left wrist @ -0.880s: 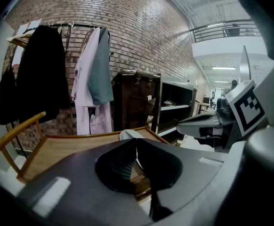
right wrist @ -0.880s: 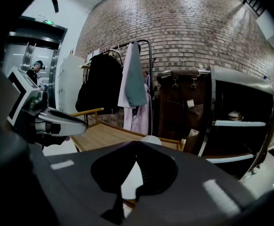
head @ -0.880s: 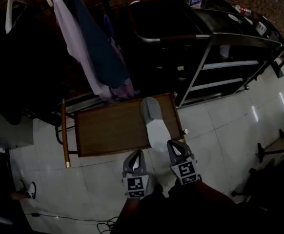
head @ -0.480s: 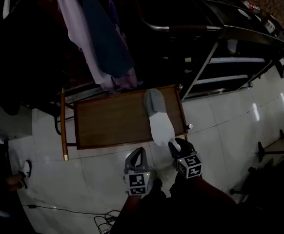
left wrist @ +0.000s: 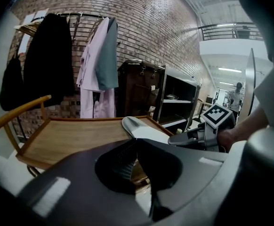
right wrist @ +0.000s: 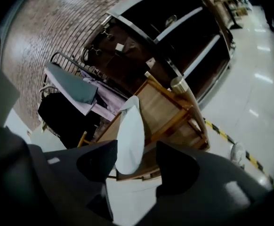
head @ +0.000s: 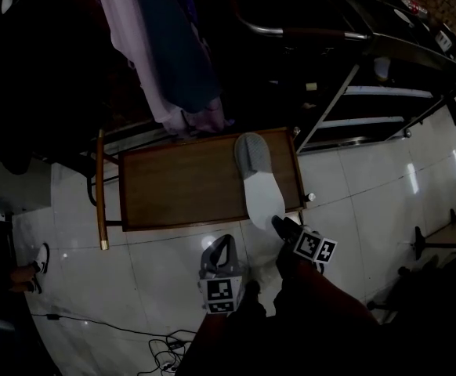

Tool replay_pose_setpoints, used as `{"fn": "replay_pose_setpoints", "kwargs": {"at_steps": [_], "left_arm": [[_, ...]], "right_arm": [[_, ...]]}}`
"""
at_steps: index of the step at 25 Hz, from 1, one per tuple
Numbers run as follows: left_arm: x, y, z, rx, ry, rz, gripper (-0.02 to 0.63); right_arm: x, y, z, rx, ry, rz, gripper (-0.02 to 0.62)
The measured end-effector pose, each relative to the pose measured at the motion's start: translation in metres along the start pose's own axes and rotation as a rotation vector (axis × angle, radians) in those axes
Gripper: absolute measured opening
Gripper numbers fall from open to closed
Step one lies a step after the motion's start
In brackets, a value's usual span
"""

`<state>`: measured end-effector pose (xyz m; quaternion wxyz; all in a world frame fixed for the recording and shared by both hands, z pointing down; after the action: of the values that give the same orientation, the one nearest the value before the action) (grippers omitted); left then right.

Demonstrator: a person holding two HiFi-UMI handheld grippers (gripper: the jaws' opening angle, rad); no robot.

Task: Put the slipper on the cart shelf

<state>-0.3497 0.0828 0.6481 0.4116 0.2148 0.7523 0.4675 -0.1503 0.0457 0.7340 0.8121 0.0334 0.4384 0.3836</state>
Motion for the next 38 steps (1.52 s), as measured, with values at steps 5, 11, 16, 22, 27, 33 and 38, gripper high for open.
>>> {"fn": "replay_pose_setpoints", "kwargs": {"at_steps": [5,11,16,22,27,33,38], "left_arm": [[0.002,-0.005,-0.003,-0.002,-0.009,0.011,0.02],[0.002,-0.007,-0.004,0.001,-0.009,0.012,0.02],[0.001,-0.01,-0.005,-0.008,-0.011,0.016,0.02],[0.007,-0.023,-0.004,-0.032,-0.011,0.045,0.02],[0.01,-0.043,-0.001,-0.038,0.002,0.094,0.02],[0.02,-0.096,0.01,-0.058,-0.01,0.224,0.017],[0.029,-0.151,0.025,-0.077,0.017,0.356,0.017]], "right_arm": [[-0.014,0.007,0.002,-0.17,-0.028,-0.061,0.21],[-0.015,0.007,-0.004,-0.189,-0.063,-0.062,0.074],[-0.003,0.001,-0.024,-0.094,-0.133,-0.043,0.04],[0.032,-0.017,-0.052,0.13,-0.17,0.075,0.035],[0.074,-0.037,-0.084,0.342,-0.215,0.243,0.034],[0.13,-0.067,-0.122,0.55,-0.214,0.486,0.034],[0.171,-0.103,-0.163,0.657,-0.247,0.679,0.035]]}}
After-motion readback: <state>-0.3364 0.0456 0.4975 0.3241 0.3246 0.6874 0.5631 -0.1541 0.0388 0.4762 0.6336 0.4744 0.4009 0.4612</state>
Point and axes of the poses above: the fingertips, and each gripper's own axes: x backward along the fingers, z to its right, y out of its underside, the point moved 5 cm from there along x, backward along the fingers, and after that the axes turned 13 degrees about y, right-handed, at the moved point
